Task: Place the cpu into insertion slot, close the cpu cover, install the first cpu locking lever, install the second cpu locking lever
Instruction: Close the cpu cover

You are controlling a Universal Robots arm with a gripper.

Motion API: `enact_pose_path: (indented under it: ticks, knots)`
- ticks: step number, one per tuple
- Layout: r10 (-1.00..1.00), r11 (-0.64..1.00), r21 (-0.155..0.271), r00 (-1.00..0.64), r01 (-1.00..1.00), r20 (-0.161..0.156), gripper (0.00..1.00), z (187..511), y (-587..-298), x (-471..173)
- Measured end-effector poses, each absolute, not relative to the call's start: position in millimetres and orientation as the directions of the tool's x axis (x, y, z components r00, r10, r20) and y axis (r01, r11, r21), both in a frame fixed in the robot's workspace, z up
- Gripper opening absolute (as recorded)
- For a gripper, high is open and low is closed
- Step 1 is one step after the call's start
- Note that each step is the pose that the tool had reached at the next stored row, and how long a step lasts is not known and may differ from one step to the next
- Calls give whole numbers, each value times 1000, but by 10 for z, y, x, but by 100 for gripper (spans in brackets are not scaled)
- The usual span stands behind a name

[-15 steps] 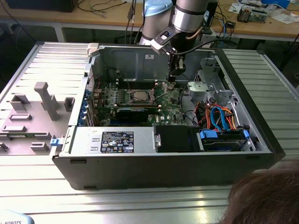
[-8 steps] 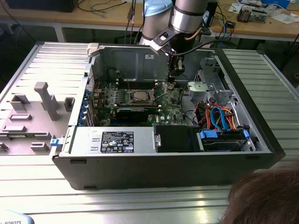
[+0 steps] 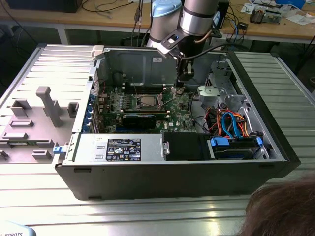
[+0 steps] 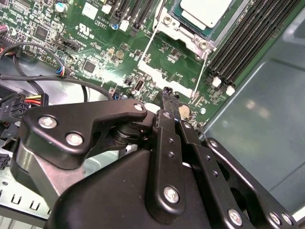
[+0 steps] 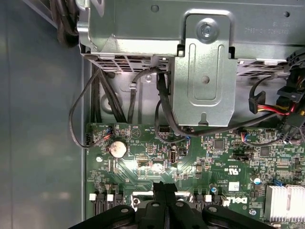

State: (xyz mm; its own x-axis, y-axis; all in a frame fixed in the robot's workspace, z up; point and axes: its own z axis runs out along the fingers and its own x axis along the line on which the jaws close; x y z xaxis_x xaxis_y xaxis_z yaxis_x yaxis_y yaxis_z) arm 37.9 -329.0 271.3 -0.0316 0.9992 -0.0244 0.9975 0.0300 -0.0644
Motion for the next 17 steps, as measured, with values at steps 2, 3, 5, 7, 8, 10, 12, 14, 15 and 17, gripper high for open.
enact_pose_path:
  ticks: [2,3,5,7,8,10,12,14,15,17]
  knots:
    - [999,30,-64,-32,997,-24,11,2710,-3291,375]
    - [999,30,-64,-32,997,-24,11,2708,-3292,374]
    - [999,30,-64,-32,997,-24,11,2705,-3293,370]
    - [999,30,-64,-32,997,-24,11,2702,-3294,366]
    - [999,30,-64,-32,997,-24,11,2701,-3294,364]
    - [999,30,-64,-32,997,-24,11,2697,-3296,356]
    - [999,30,-64,-32,997,-24,11,2691,-3298,350]
    - [999,30,-64,-32,997,-24,11,2688,-3299,348]
    - [999,30,-64,-32,997,-24,11,2687,-3299,347]
    - [999,30,-64,-32,997,-24,11,2682,-3302,342]
